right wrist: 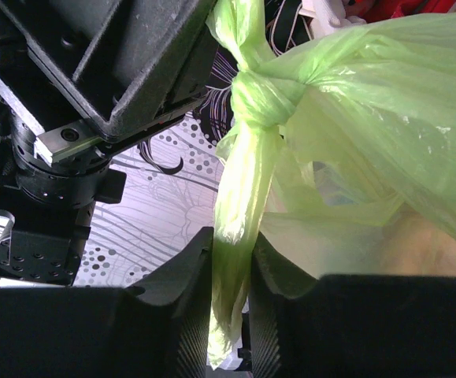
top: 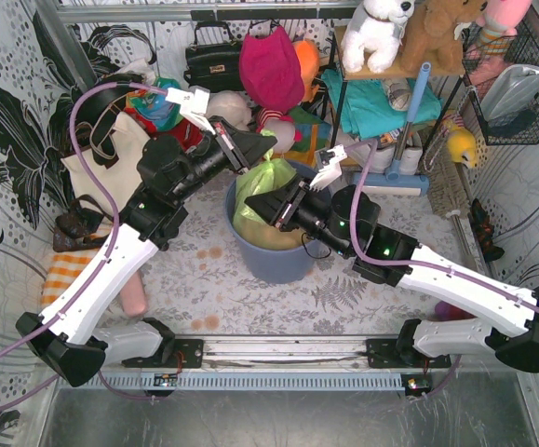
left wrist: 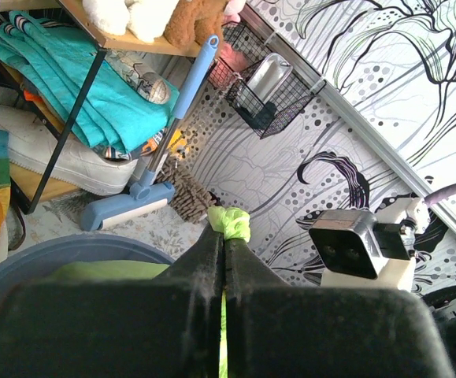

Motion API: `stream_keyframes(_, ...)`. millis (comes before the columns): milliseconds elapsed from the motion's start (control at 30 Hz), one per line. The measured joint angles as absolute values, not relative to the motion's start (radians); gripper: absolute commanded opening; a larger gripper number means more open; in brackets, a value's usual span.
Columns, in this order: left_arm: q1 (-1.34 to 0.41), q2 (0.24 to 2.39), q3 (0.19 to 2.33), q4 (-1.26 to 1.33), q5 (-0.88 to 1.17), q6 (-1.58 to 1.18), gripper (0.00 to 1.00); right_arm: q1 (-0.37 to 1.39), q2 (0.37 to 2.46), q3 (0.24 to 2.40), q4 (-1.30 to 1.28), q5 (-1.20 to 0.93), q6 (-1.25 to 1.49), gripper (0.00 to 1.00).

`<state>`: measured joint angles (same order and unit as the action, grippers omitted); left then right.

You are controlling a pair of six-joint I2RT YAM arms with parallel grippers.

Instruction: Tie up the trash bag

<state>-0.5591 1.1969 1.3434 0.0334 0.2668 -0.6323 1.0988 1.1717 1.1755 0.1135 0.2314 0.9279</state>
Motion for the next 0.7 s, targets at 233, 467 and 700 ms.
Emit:
stream_keyframes(233,-0.554,1.197,1.339,0.039,0.273,-0.635,0.00,1.099,1.167,1.176,0.112,0.232,0.927,0.02)
stream_keyframes(467,-0.546,1.197,1.338,0.039,0.274,-0.635,0.00,1.099,1.118,1.176,0.057,0.253,0.922,0.00)
stream_keyframes(700,-0.527,1.197,1.338,0.029,0.271,-0.619,0.00,1.098,1.062,1.187,-0.051,0.315,0.871,0.00)
